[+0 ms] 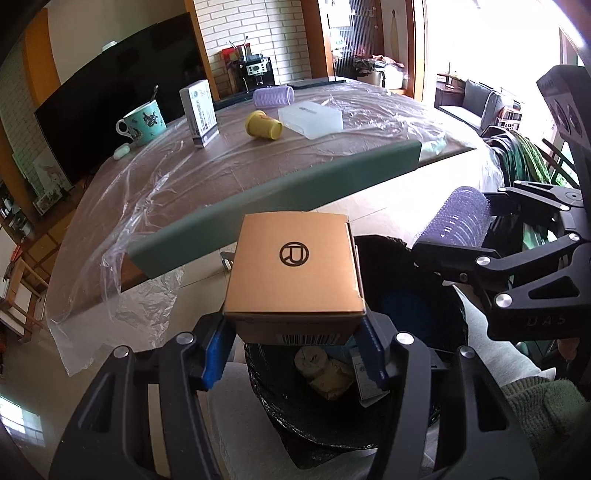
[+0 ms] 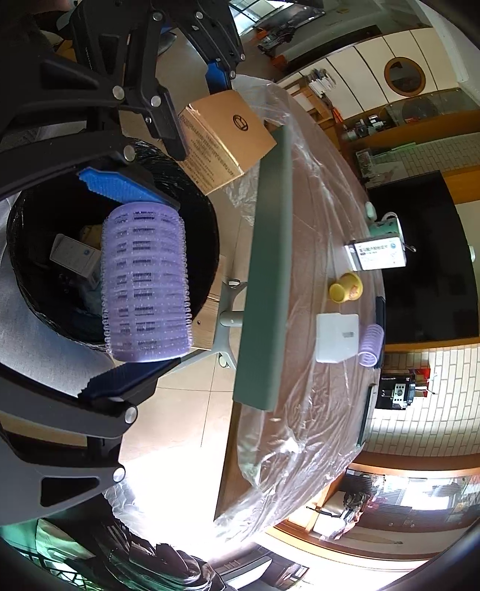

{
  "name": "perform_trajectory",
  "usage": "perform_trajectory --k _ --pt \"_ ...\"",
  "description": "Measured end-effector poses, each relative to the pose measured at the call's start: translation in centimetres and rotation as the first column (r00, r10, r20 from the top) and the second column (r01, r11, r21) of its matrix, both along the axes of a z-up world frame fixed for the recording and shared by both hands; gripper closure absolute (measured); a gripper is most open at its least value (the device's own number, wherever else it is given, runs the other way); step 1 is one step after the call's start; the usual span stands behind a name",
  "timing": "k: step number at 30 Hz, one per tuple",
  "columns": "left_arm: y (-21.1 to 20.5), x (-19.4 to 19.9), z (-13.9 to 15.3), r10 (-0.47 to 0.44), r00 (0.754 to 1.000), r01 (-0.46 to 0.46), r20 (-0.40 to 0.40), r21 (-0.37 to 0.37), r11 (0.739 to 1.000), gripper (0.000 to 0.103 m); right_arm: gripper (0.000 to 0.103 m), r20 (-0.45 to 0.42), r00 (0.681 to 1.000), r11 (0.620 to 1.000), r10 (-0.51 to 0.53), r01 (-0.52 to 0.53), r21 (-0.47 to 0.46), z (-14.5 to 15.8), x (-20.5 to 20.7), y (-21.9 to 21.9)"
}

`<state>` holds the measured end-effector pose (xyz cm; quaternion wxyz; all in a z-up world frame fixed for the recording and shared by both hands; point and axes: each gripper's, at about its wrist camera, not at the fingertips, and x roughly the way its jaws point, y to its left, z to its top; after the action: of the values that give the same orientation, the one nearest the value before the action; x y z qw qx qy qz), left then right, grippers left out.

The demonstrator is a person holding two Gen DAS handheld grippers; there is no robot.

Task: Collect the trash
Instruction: 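Carry the brown box and lavender roller over the black bin with both grippers, then open both grippers to drop the brown box and roller into the bin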

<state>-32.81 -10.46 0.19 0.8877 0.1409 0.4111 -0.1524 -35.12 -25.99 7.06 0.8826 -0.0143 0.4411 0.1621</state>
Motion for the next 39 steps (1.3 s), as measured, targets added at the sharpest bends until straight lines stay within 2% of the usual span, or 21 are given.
perform_trajectory --k 16,27,39 --pt "0.1 0.5 -3.7 -0.051 0.993 0.057 -0.104 0.056 0.997 0.044 0.029 -0.086 0.995 0.998 0.053 -0.056 -0.031 -3.3 0.2 1.0" --pt "0.3 1.4 -6.3 -0.048 0.983 0.061 -0.177 0.07 0.996 0.044 0.029 -0.142 0.989 0.997 0.043 -0.051 -0.055 -5.7 0.6 0.8" --pt "0.2 2.2 -8.0 -0.049 0.975 0.069 -0.217 0.085 0.994 0.044 0.029 -0.175 0.984 0.997 0.033 -0.045 -0.067 -7.2 1.0 0.8"
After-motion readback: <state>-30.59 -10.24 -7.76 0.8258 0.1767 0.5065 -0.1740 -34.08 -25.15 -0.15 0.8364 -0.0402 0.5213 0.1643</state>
